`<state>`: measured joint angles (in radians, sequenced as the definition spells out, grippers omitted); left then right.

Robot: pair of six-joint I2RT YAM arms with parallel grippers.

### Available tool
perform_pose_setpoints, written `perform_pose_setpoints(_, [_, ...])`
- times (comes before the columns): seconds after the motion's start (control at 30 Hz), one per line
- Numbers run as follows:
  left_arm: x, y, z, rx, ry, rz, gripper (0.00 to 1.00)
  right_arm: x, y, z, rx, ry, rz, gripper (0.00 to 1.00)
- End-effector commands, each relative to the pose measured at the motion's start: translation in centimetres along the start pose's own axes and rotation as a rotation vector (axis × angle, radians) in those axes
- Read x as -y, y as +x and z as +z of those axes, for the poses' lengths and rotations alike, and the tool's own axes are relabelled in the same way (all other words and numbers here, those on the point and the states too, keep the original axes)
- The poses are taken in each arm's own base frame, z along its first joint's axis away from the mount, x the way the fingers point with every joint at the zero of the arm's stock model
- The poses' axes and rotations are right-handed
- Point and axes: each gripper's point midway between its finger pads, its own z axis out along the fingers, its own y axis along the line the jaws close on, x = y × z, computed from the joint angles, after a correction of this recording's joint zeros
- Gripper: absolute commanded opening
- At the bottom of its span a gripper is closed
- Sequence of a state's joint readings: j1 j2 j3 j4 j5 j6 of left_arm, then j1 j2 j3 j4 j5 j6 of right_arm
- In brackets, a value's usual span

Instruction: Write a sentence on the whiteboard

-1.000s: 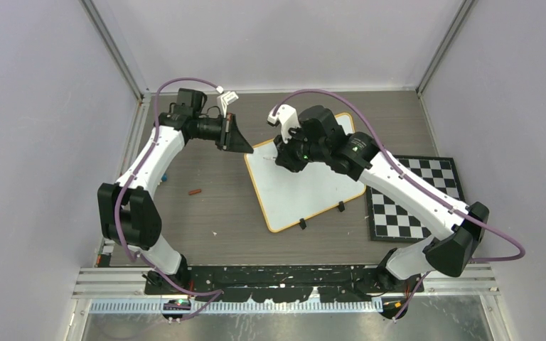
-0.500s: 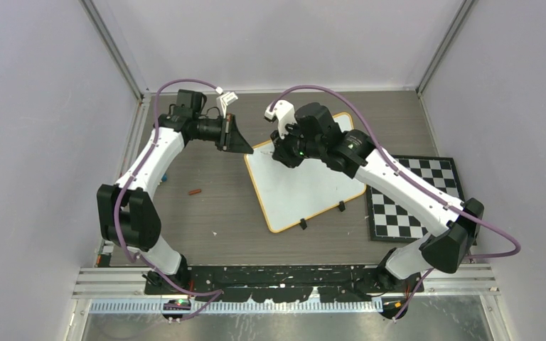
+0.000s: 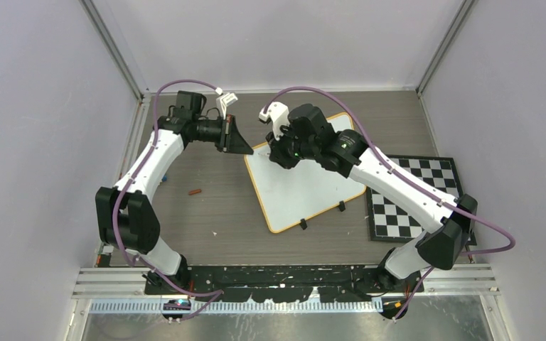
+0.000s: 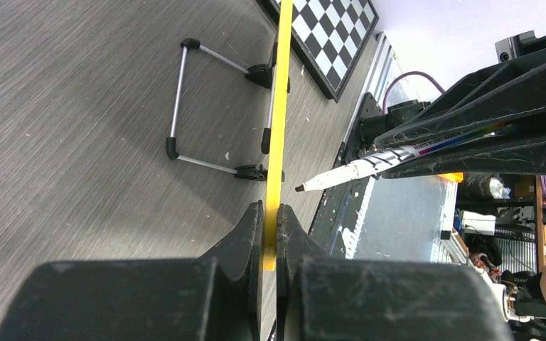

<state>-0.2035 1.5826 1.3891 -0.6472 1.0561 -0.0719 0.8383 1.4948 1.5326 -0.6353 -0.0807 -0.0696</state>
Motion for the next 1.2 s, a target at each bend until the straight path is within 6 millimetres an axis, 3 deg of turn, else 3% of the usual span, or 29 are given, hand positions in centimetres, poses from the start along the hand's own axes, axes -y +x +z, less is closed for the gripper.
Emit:
perform_pose_setpoints(0.0, [0.7,-0.5,-0.5,0.025,-0.022,0.026,0.0,0.5,-2.5,-0.5,0.064,0.043,-0.002,0.0])
perform_pose_setpoints(0.77, [1.1,-0.6,-0.6,0.028,-0.009,0.041,0.0,-0.3,-2.2,1.0,0.027,0.038,-0.026,0.0])
perform_pose_setpoints(1.17, [1.0,-0.5,-0.5,0.027,-0.009,0.042,0.0,-1.1,-0.3,1.2,-0.018,0.008,-0.059,0.0])
